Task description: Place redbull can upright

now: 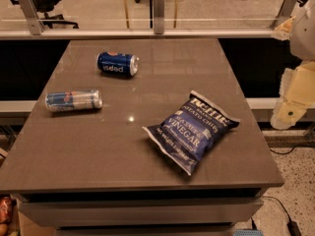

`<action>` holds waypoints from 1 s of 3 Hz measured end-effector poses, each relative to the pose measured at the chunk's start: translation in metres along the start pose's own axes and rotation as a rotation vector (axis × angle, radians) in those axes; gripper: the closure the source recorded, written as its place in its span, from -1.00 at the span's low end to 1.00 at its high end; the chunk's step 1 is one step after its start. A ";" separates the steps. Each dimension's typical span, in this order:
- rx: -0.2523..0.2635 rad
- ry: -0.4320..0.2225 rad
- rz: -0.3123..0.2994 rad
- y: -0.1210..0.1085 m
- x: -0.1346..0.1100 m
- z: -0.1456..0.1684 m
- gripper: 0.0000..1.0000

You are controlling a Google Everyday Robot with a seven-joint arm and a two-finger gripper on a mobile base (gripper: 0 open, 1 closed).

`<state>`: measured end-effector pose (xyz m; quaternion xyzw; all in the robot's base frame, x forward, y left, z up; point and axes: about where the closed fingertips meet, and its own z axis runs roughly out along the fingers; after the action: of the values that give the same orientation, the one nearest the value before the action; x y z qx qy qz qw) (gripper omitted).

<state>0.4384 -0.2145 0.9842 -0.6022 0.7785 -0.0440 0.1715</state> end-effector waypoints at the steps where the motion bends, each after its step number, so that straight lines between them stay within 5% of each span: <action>1: 0.000 0.000 0.000 0.000 0.000 0.000 -1.00; 3: -0.027 -0.060 -0.013 -0.013 -0.018 -0.001 -1.00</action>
Offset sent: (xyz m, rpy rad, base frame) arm 0.0167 0.0090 0.0057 0.0822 0.0245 0.0300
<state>0.4543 -0.2010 0.9923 -0.6107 0.7695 -0.0165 0.1862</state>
